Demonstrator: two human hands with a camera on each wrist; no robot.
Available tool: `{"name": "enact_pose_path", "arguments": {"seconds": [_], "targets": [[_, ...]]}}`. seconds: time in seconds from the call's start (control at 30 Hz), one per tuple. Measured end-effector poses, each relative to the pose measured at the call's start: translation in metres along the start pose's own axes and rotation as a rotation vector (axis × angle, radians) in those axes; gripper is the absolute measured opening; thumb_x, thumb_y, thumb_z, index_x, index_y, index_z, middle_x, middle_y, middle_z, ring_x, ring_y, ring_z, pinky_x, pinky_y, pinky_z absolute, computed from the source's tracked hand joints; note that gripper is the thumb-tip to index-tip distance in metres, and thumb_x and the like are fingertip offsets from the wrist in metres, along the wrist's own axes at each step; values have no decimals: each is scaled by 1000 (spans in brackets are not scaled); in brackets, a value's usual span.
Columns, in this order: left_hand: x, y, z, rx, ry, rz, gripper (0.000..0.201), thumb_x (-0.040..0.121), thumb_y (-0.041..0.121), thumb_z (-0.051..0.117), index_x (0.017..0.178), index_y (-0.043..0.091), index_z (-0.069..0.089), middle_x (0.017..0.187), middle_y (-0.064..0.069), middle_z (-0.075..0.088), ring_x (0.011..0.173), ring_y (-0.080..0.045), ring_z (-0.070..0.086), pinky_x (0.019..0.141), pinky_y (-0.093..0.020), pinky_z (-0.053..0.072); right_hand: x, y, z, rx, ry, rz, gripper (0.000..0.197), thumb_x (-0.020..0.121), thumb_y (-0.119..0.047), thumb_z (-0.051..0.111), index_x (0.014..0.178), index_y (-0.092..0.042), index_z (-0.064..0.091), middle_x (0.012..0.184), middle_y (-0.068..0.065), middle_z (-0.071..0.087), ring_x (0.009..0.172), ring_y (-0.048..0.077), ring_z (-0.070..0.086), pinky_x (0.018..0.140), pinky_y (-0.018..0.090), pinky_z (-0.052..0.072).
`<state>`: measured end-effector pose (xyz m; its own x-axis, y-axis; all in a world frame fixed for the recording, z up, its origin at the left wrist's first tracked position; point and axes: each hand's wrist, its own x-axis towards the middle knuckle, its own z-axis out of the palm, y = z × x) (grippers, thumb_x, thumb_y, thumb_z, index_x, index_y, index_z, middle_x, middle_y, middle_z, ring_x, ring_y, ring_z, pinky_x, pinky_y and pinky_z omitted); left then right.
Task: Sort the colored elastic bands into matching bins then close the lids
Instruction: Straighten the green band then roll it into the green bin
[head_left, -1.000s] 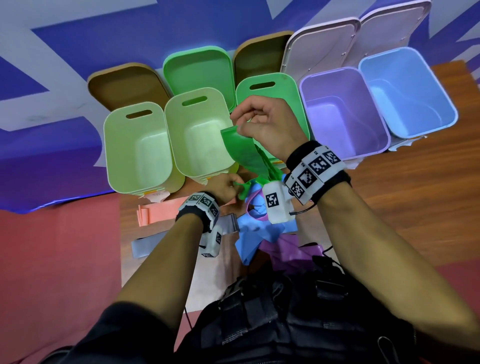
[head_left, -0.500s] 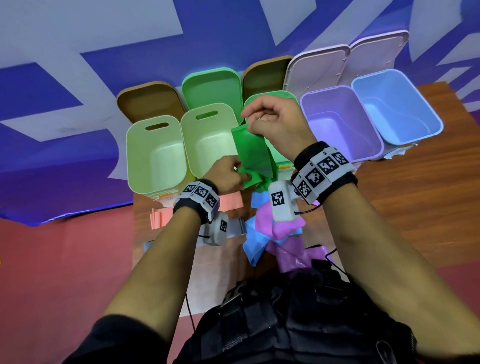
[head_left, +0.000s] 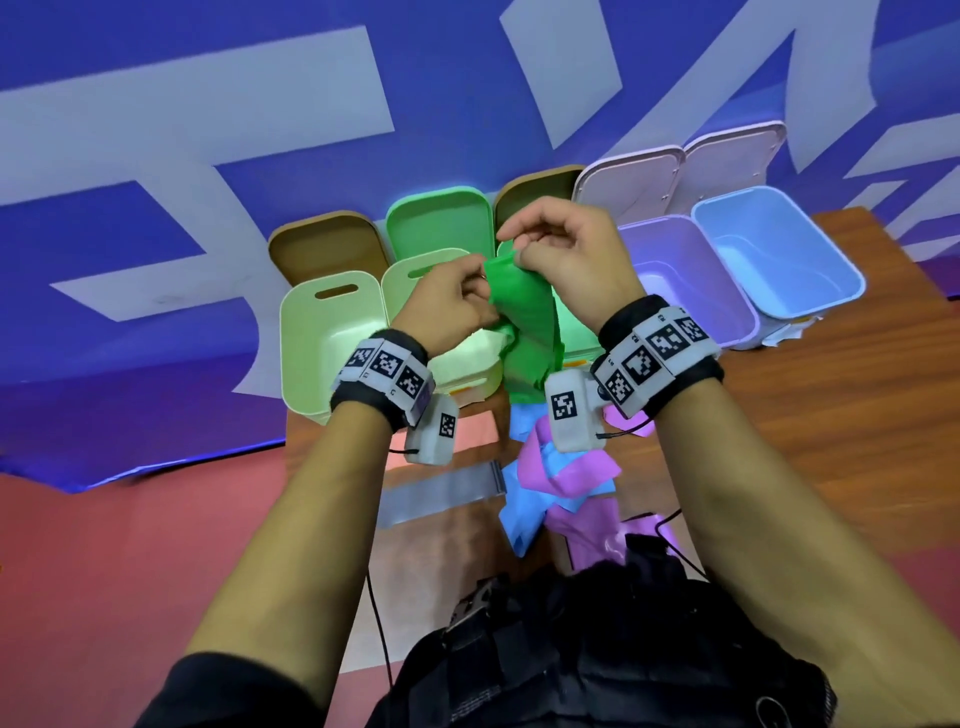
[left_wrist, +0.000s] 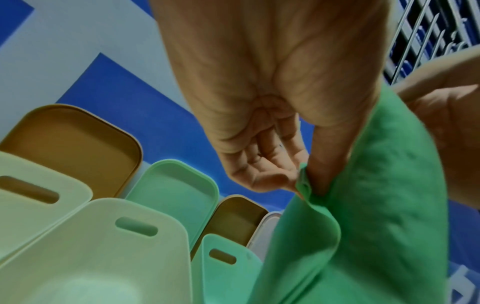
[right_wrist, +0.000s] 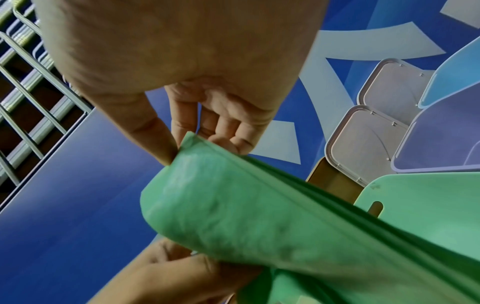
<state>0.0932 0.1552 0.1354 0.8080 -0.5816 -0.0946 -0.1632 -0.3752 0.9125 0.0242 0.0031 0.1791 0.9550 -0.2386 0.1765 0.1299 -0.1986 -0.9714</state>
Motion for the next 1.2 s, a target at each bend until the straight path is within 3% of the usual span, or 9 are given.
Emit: {"name": "enact_pose_path", "arguments": {"seconds": [0.1,0.17,0.27,0.47,0.6,0.67,0.77,0.93,1.2], "targets": [[-3,17,-6,-14,-2,102,20,80,-2,64,87,16,69,79,-11,59,74,-18,53,73,-44,53,1,-4,-2,3,27,-16,23,75,-4,57,84,-19,71,79,4,64,76,19,55,76,30,48],[-3,23,-8,-35,-3,124,28,80,-2,64,94,21,70,77,-12,58,69,-19,51,68,-31,50,1,-7,-3,16,36,-26,21,76,-3,57,85,-16,71,81,5,64,77,17,56,76,27,48],[0,29,-13,-84,46,112,43,77,-5,60,113,18,63,74,-15,56,65,-22,51,65,-29,53,0,-13,-6,28,39,-52,20,76,0,56,87,-9,70,80,3,63,78,15,55,75,23,47],[2,43,-20,-91,108,165,15,84,-3,69,95,8,67,75,-11,64,68,-18,56,64,-19,48,-2,-25,-13,92,35,-75,22,74,5,55,91,0,68,80,12,59,77,17,53,72,24,45],[5,47,-23,-101,131,219,22,85,1,70,106,7,71,93,-23,70,78,-16,61,78,-26,53,1,-28,-14,103,20,-77,21,73,3,56,87,-7,69,89,33,63,76,22,52,75,33,45],[5,51,-22,-110,126,240,23,85,3,72,107,8,71,94,-17,72,81,-13,63,82,-27,53,2,-27,-13,96,20,-70,21,73,3,58,86,-10,69,100,38,62,76,26,51,76,37,46],[3,57,-22,-163,94,245,27,84,3,74,111,7,70,87,-11,71,78,-12,62,81,-25,52,3,-26,-12,78,39,-57,22,74,5,61,90,-8,68,103,34,65,78,24,55,76,34,50],[1,58,-26,-270,103,240,32,83,2,75,113,-5,63,97,-26,71,92,-24,68,95,-37,54,7,-22,-14,54,67,-69,22,78,5,68,96,-7,68,100,24,70,84,16,64,81,27,54],[-4,59,-31,-339,99,237,29,83,-1,73,111,-2,64,101,-23,72,104,-37,68,97,-42,53,11,-14,-12,3,100,-45,28,81,-2,76,108,-4,67,108,20,69,69,14,63,80,28,57]]}}
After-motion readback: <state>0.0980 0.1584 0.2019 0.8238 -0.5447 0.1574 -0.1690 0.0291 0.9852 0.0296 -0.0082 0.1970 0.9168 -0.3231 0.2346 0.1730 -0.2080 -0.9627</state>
